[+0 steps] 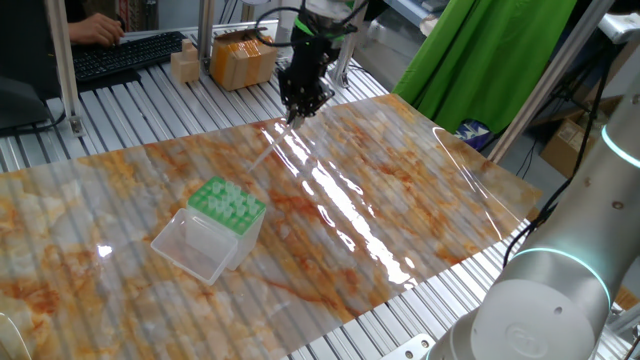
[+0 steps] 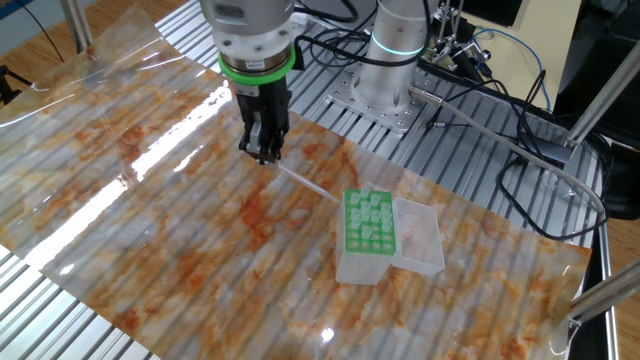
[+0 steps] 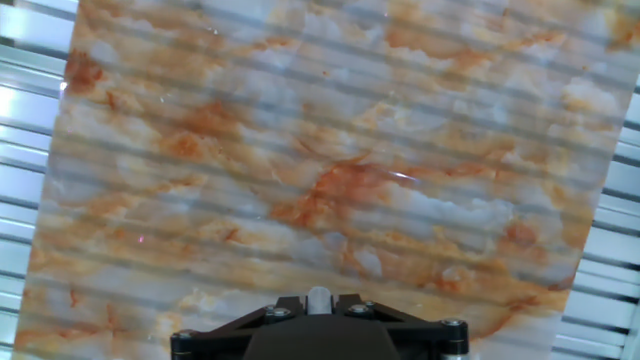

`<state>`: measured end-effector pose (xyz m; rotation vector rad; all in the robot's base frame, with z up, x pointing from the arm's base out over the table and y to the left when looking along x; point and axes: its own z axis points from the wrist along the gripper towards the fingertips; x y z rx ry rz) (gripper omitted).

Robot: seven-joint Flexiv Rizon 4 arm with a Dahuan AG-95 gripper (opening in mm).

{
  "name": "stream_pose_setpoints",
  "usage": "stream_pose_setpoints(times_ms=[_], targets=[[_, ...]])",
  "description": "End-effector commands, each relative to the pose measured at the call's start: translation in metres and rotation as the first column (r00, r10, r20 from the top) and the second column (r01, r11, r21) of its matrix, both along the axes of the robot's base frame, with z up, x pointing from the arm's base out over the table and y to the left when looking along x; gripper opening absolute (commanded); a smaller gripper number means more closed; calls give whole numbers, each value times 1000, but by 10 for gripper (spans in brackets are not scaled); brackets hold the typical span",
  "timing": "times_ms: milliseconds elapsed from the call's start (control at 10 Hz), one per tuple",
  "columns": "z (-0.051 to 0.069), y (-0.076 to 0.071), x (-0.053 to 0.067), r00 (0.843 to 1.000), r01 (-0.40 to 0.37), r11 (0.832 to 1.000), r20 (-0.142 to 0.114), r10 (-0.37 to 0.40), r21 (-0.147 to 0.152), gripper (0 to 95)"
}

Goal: Insert a large pipette tip into the holder for large pipette tips

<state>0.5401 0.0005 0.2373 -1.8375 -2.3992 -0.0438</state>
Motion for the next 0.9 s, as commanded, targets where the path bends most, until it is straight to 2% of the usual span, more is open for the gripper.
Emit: stream_pose_setpoints(times_ms=[100,400,900], targets=[[3,3,1,1000,6,1000,-1,-6,-5,0],[4,9,3,1000,17,999,10,-16,-34,0],[6,17,3,998,56,997,27,-55,-56,0]])
